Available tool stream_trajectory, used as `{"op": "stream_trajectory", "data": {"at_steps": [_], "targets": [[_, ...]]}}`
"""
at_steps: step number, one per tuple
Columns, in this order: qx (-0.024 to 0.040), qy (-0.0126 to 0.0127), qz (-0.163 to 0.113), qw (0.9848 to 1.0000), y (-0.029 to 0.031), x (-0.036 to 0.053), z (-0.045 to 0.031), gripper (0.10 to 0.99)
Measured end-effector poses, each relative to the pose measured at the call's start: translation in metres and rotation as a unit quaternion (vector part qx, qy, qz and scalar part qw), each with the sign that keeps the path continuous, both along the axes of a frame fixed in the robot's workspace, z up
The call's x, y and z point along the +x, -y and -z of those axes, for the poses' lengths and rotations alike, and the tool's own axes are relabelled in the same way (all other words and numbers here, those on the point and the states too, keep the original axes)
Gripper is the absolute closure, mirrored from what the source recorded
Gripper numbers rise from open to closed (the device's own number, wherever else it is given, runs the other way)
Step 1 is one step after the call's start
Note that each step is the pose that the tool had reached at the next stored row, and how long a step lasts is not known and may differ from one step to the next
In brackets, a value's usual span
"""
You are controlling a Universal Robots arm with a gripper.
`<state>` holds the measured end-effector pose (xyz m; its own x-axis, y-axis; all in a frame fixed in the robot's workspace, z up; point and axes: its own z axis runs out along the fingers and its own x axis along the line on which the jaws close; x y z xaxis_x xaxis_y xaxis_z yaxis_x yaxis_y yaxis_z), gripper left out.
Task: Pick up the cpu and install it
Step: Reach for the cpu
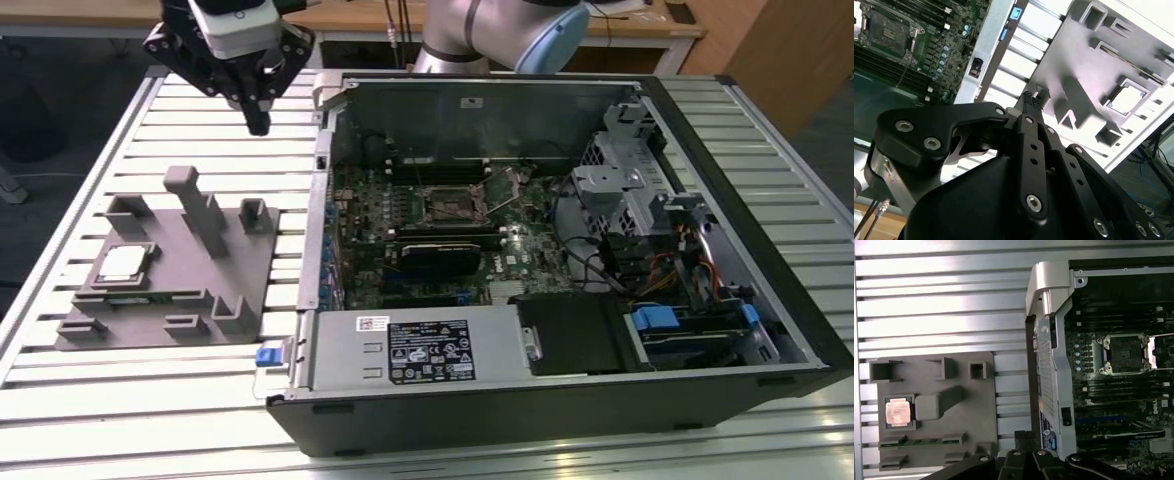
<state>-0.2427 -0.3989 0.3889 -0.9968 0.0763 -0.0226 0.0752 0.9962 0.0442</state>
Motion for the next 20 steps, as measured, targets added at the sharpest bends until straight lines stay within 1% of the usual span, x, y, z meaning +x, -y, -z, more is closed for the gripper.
{"op": "stream_trajectory", "data": {"at_steps": [20], "targets": [[0.0, -0.0006, 0.0, 1.0, 0.0, -0.0159, 0.0014, 0.98]]}}
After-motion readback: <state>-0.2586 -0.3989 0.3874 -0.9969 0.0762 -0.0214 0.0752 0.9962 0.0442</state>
